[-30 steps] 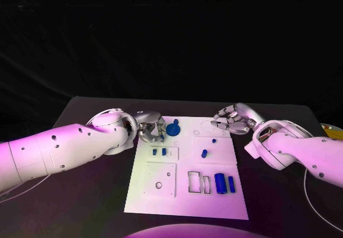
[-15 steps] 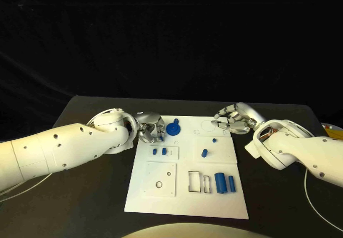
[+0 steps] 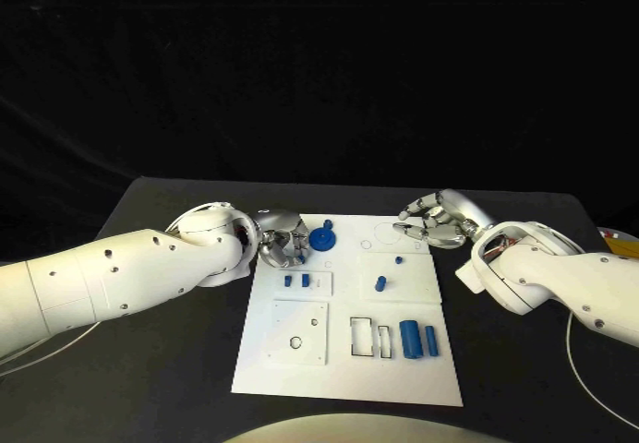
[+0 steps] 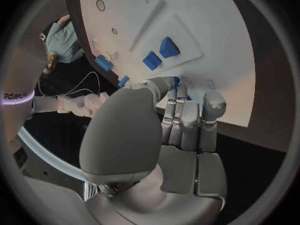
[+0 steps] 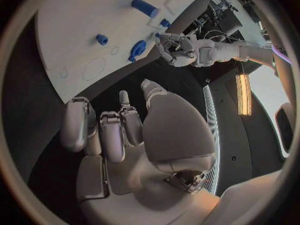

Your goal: Assemble the parts on the task board

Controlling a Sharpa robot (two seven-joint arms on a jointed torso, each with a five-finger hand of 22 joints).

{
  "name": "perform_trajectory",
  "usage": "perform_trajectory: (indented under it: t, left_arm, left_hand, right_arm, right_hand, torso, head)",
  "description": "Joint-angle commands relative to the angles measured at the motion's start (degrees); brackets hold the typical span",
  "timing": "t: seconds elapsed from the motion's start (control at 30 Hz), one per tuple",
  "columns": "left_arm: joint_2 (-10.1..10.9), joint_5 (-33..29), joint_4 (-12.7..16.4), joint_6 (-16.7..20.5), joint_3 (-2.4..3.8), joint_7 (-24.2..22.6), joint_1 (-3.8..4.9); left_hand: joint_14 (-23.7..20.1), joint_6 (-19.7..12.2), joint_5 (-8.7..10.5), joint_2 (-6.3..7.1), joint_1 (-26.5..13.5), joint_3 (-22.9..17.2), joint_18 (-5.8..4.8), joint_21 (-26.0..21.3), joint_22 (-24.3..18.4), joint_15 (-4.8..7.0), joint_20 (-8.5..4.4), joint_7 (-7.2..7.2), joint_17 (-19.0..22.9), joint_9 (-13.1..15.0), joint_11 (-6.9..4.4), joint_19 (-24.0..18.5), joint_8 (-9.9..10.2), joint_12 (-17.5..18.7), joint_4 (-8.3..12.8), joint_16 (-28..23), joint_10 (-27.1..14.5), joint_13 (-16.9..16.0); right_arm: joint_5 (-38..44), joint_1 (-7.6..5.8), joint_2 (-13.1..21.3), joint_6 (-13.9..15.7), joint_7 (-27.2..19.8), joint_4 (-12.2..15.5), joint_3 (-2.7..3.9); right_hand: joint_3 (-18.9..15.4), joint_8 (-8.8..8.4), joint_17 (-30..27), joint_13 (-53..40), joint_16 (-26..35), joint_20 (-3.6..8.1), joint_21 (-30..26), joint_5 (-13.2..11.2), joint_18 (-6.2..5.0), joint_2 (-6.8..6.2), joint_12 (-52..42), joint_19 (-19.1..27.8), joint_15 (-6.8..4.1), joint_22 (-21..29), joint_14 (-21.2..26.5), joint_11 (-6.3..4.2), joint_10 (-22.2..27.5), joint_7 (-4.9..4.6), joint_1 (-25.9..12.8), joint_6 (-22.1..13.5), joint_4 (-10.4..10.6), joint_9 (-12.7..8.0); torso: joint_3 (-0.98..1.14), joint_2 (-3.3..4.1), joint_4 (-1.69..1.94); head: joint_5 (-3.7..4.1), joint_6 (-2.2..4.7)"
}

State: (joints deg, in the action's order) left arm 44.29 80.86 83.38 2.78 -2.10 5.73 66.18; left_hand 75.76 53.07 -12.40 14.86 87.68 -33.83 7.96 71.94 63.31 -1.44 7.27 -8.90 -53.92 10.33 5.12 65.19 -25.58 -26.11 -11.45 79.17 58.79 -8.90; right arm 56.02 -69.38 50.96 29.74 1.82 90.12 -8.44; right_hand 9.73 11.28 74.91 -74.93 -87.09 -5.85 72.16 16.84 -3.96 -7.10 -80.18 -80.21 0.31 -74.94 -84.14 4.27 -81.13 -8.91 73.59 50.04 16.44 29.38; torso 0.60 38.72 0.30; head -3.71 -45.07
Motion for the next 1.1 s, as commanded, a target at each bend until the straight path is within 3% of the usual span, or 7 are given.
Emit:
perform_trajectory:
  t: [0.03, 0.3, 0.67, 0.87, 0.97, 1.1]
  left_arm:
    - [-0.23, -0.19, -0.02, -1.49, -0.05, 0.32, -0.10]
    - [-0.31, -0.18, -0.15, -1.82, -0.10, 0.84, -0.16]
    - [-0.19, -0.17, -0.11, -1.19, -0.11, 1.31, -0.18]
    - [-0.07, -0.16, 0.04, -0.35, -0.11, 1.27, -0.20]
    - [-0.01, -0.15, 0.08, 0.08, -0.10, 1.36, -0.22]
    - [0.09, -0.14, 0.10, 0.53, -0.10, 1.51, -0.23]
  left_hand:
    - [-0.18, 0.20, 0.30, 0.04, -0.58, 0.06, -0.77, -0.19, -0.10, 0.07, 0.09, 0.06, 0.05, 0.01, 0.11, -0.28, 0.20, 0.26, -0.27, -0.23, 0.33, 0.06]
    - [-0.02, 0.18, 0.40, 0.17, -0.83, 0.16, -0.79, -0.20, -0.05, 0.06, 0.09, 0.07, -0.40, 0.06, 0.12, -0.27, 0.38, 0.48, -0.43, -0.06, 0.38, 0.09]
    - [-0.76, -0.97, 0.28, 1.49, -2.63, 0.77, -0.62, -1.13, -0.97, -0.46, 0.39, -0.31, 0.71, 0.07, 0.72, -1.12, 2.13, 2.57, -1.70, -0.14, -0.85, 0.52]
    - [-2.31, -2.89, 0.15, 1.90, -3.32, 1.91, -0.23, -2.64, -2.69, -1.14, 0.97, -0.88, 3.13, -0.11, 1.49, -2.77, 4.12, 4.51, -1.73, -0.58, -3.06, 1.01]
    - [-4.08, -5.05, 0.09, 1.87, -3.35, 3.00, 0.17, -4.17, -4.48, -1.91, 1.62, -1.96, 5.91, -0.43, 2.44, -4.50, 5.84, 5.33, -1.47, -1.26, -4.62, 1.28]
    - [-4.97, -6.49, 0.06, 1.86, -3.22, 3.88, 0.35, -4.81, -5.12, -2.25, 1.99, -2.32, 7.32, -0.64, 2.71, -5.10, 6.84, 5.59, -1.39, -1.46, -5.92, 1.43]
  right_arm:
    - [0.44, 0.04, -0.02, -0.12, -0.37, 0.02, 0.00]
    - [0.44, 0.04, -0.02, -0.11, -0.38, -0.03, 0.00]
    - [0.44, 0.07, -0.07, -0.10, -0.43, -0.14, 0.00]
    - [0.44, 0.11, -0.07, -0.10, -0.45, -0.18, 0.00]
    - [0.44, 0.12, -0.06, -0.10, -0.45, -0.19, 0.00]
    - [0.44, 0.14, -0.06, -0.09, -0.45, -0.21, 0.00]
  right_hand:
    - [-0.34, 0.23, 4.89, -3.97, 0.22, -0.09, -0.21, 0.21, -0.48, 0.25, 0.17, 0.41, -0.39, -0.66, -3.55, -0.17, 0.31, 0.05, -0.06, 0.01, -0.03, 0.08]
    - [-0.34, 0.23, 4.89, -3.97, 0.22, -0.09, -0.21, 0.21, -0.48, 0.25, 0.17, 0.41, -0.39, -0.66, -3.55, -0.17, 0.31, 0.05, -0.06, 0.01, -0.03, 0.08]
    - [-0.34, 0.23, 4.89, -3.97, 0.22, -0.09, -0.21, 0.21, -0.48, 0.25, 0.17, 0.41, -0.39, -0.66, -3.55, -0.17, 0.31, 0.05, -0.06, 0.01, -0.03, 0.08]
    - [-0.34, 0.23, 4.89, -3.97, 0.22, -0.09, -0.21, 0.21, -0.48, 0.25, 0.17, 0.41, -0.39, -0.66, -3.55, -0.17, 0.31, 0.05, -0.06, 0.01, -0.03, 0.08]
    - [-0.34, 0.23, 4.89, -3.97, 0.22, -0.09, -0.21, 0.21, -0.48, 0.25, 0.17, 0.41, -0.39, -0.66, -3.55, -0.17, 0.31, 0.05, -0.06, 0.01, -0.03, 0.08]
    - [-0.44, 0.36, 4.73, -3.87, 0.32, -0.04, -0.43, 0.27, -0.51, 0.26, 0.26, 0.44, -0.43, -0.56, -3.53, -0.21, 0.38, 0.08, -0.06, -0.02, -0.01, 0.08]
  torso:
    - [-0.01, -0.02, -0.01]
    - [0.03, -0.01, 0.03]
    - [0.01, -0.02, 0.00]
    - [-0.01, -0.02, 0.02]
    - [-0.01, -0.04, 0.01]
    - [-0.01, -0.04, 0.02]
  head:
    - [0.02, -0.08]
    - [0.05, -0.11]
    - [0.03, -0.08]
    - [0.09, -0.03]
    - [0.07, 0.00]
    - [0.07, 0.07]
